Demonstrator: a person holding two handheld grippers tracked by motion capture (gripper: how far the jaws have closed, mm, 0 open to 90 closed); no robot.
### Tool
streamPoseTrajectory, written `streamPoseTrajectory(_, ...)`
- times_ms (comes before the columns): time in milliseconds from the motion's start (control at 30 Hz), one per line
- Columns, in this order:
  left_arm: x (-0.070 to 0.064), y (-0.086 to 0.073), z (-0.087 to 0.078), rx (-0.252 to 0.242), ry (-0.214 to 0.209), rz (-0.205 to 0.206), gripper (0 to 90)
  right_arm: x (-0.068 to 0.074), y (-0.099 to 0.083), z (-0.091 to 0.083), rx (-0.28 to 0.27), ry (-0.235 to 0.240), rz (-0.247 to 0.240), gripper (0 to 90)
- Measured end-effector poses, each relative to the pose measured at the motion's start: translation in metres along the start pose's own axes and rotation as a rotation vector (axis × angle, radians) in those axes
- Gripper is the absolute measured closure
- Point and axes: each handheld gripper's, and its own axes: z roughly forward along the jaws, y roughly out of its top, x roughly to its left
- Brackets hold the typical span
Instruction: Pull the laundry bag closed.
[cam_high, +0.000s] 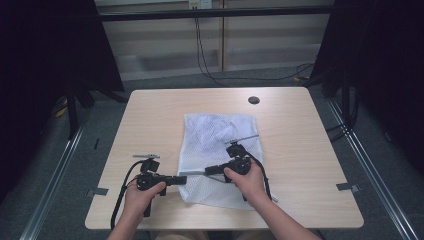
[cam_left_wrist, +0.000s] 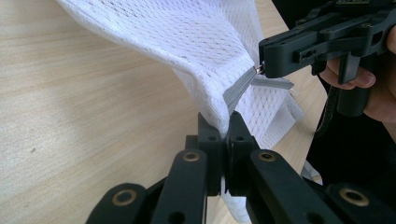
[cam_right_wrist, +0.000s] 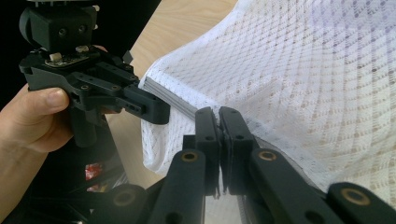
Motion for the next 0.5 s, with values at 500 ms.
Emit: streamPoseTrajectory(500,0.0008,-0.0002,-0.0014,0.004,-0.003,-0.004,87.7,-0.0029,-0.0012,-0.0036,0.002,-0.006,0.004,87.0)
